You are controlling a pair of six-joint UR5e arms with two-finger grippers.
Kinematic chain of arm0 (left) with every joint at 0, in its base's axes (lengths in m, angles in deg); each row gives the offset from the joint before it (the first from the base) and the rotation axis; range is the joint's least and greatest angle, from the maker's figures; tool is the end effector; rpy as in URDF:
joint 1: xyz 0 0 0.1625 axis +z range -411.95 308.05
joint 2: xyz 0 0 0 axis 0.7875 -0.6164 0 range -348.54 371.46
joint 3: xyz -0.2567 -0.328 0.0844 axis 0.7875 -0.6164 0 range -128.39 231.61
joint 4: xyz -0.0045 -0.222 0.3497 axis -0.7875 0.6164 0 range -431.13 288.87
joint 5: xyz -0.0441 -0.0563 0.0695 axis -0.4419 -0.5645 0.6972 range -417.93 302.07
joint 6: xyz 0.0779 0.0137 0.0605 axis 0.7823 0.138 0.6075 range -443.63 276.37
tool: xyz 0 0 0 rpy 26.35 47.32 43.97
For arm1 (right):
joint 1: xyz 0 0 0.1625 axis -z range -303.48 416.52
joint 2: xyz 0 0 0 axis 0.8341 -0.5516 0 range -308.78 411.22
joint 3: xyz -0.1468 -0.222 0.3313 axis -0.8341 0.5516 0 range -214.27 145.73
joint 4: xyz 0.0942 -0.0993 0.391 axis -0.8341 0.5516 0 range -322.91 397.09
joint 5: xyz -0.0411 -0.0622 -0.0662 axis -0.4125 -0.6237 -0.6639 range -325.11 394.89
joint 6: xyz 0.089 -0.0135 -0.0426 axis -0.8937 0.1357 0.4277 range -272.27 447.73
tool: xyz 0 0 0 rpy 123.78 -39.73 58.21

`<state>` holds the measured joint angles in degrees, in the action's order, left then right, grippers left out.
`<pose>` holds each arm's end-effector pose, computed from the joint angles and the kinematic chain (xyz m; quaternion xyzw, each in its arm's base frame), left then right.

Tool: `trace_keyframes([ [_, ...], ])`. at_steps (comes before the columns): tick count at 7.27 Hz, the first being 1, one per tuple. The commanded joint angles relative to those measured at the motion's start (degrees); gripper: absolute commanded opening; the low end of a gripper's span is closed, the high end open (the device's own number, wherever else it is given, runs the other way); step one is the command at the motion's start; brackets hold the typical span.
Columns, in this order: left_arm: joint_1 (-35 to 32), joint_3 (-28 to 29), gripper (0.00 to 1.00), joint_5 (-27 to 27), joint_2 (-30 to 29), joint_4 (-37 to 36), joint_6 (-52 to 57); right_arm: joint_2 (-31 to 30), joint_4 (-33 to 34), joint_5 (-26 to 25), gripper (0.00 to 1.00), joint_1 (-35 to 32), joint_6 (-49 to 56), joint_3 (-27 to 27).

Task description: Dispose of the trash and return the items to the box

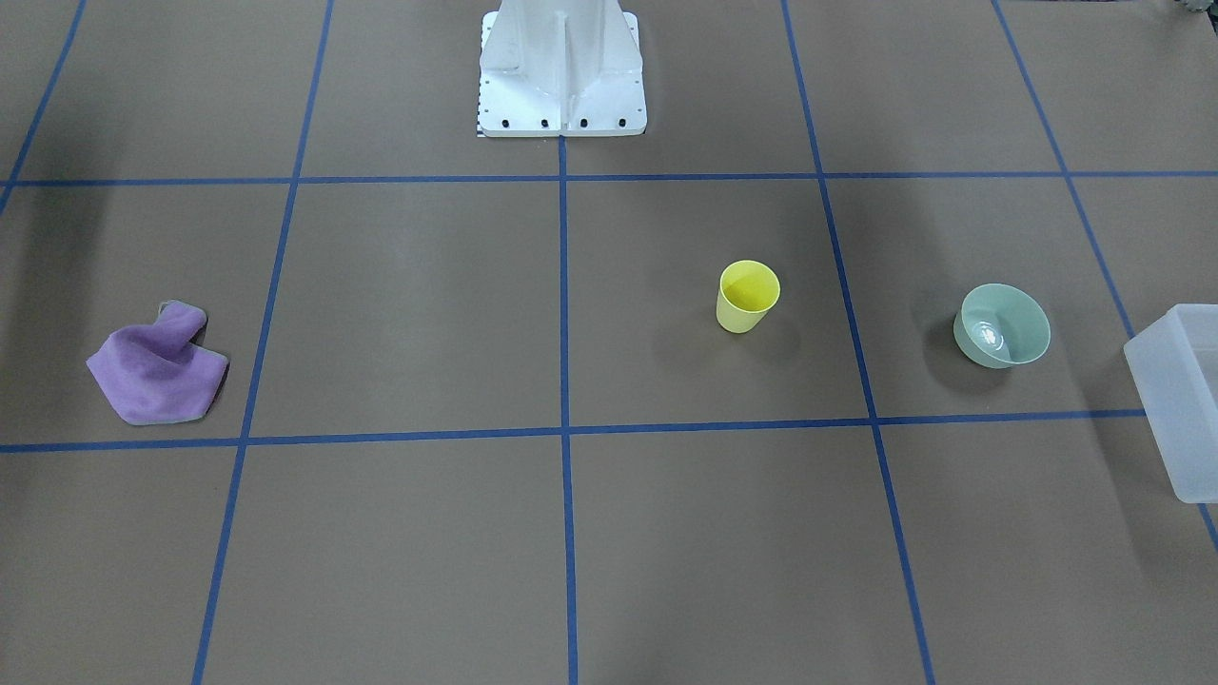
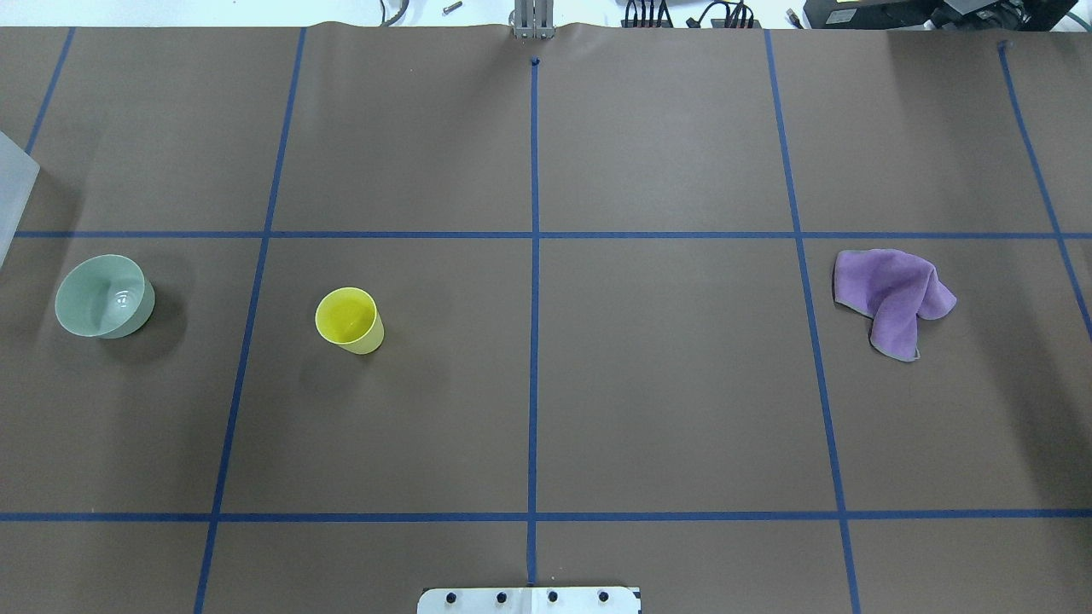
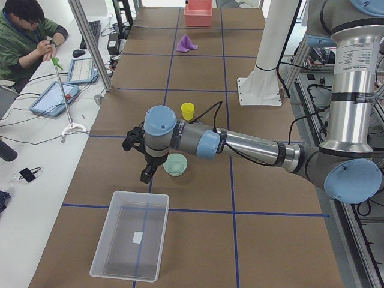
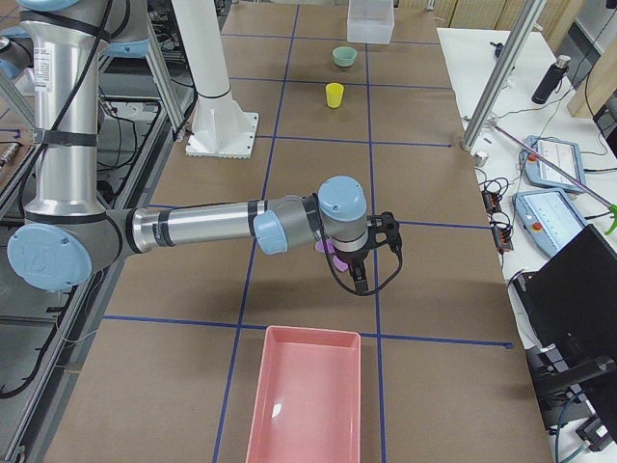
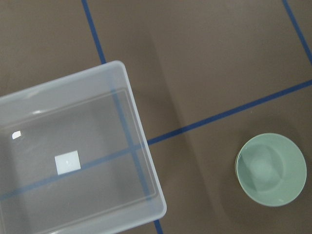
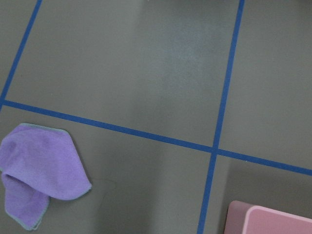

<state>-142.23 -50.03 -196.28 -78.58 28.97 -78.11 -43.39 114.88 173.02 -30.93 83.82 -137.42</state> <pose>-0.0613 -0.5012 0.5325 0.1925 0.3929 0.1182 0.8914 0.0383 -0.4726 0.5547 0.1415 -0.4097 -0.0628 0.8990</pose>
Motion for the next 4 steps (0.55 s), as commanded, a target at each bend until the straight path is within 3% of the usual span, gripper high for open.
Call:
trace_keyframes([
  [1,8.05,0.66,0.99,0.62,1.79,9.21,-12.67,0.12,0.17,1.17,1.00,0.00,-6.23,-3.01],
  [2,12.80,1.70,0.99,4.54,3.45,14.54,-17.51,0.04,0.96,0.91,1.00,0.69,-9.15,-4.77],
  [4,21.69,7.48,0.99,9.56,3.12,24.38,-29.91,0.73,12.58,-6.87,1.00,3.93,-9.80,-12.99],
])
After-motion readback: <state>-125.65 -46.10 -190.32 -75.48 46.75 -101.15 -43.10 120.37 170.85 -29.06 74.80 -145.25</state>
